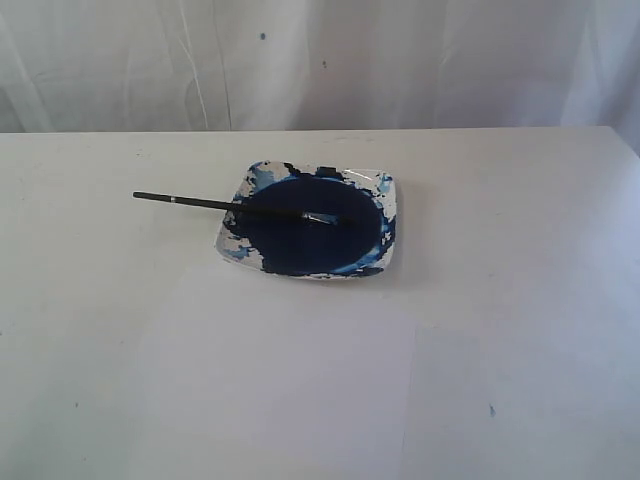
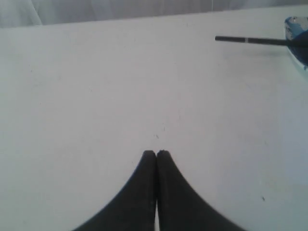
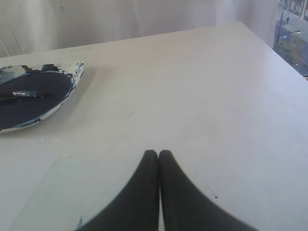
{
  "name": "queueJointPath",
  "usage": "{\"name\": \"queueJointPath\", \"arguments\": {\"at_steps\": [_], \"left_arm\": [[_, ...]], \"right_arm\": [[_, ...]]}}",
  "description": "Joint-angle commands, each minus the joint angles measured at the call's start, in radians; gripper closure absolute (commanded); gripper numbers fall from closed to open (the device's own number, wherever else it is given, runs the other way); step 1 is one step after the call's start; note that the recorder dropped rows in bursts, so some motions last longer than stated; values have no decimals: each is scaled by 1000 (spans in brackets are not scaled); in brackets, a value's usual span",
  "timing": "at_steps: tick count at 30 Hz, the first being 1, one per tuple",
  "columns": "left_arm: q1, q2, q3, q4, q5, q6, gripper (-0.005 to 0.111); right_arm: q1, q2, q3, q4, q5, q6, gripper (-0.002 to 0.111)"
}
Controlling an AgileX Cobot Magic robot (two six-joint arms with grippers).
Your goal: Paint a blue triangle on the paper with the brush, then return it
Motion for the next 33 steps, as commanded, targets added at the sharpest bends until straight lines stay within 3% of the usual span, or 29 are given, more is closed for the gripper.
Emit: {"name": "queueJointPath", "arguments": {"at_steps": [1, 8, 12, 17, 20, 25, 28, 31, 33], "left_arm": [[-4, -5, 5, -11, -226, -39, 107], [-4, -5, 5, -40, -645, -341, 107], [-4, -4, 5, -98, -868, -218, 107], [-4, 113, -130, -512, -892, 97, 107], [-4, 256, -255, -577, -935, 131, 107], [-4, 561, -461, -414, -911, 125, 107], [-4, 735, -606, -299, -768, 6, 107], [-4, 905, -722, -38, -587, -274, 107], [-4, 1020, -787, 322, -488, -618, 107]], "right_arm": [[-3, -7, 2, 0, -3, 1, 108], [-3, -7, 2, 0, -3, 1, 108], [-3, -7, 2, 0, -3, 1, 108], [-3, -7, 2, 0, -3, 1, 108], [-3, -7, 2, 0, -3, 1, 108], [-3, -7, 2, 0, -3, 1, 108], [-3, -7, 2, 0, -3, 1, 108], [-3, -7, 2, 0, -3, 1, 108], [-3, -7, 2, 0, -3, 1, 108]]}}
